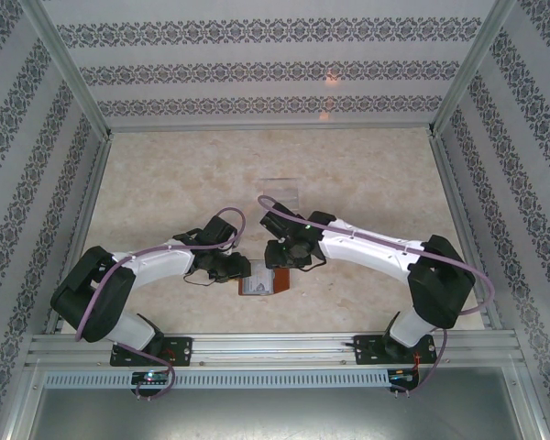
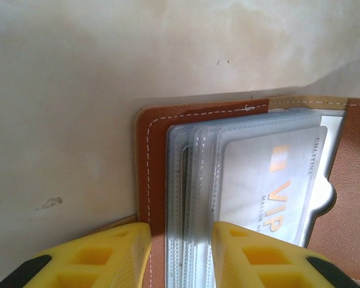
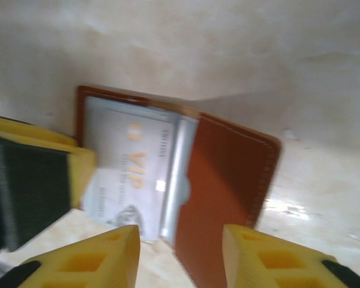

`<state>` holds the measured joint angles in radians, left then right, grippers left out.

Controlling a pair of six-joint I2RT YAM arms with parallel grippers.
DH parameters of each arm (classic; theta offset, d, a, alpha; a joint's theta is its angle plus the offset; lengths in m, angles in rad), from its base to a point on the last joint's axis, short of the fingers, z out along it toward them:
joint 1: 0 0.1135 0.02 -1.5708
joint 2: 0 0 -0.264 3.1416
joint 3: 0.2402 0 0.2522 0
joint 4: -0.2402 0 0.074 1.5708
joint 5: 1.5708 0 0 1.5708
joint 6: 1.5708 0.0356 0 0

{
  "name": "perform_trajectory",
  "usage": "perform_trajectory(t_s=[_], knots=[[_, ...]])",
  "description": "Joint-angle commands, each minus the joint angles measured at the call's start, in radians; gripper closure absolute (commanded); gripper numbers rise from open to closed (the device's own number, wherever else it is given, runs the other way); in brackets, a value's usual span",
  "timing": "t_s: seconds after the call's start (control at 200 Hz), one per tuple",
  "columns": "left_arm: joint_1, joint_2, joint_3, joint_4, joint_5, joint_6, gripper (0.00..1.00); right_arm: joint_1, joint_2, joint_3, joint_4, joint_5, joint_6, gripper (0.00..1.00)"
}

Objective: Take the credit cards out of the card holder

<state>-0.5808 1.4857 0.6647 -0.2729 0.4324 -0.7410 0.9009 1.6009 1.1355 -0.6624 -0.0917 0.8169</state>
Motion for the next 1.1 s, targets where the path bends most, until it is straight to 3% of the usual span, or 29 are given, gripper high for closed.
perform_trajectory(t_s=[0.0,1.099], knots=[[-0.009,0.043,-0.053,-0.043,-0.018,-0.010,0.66,0.001,-0.005,-0.035,0.097,-0.089,0.046,0.62],[-0.009,0.068,-0.060,-0.044,0.016,-0.016,0.67,-0.082,0.074,-0.128,0.165,-0.143,0.014,0.72]])
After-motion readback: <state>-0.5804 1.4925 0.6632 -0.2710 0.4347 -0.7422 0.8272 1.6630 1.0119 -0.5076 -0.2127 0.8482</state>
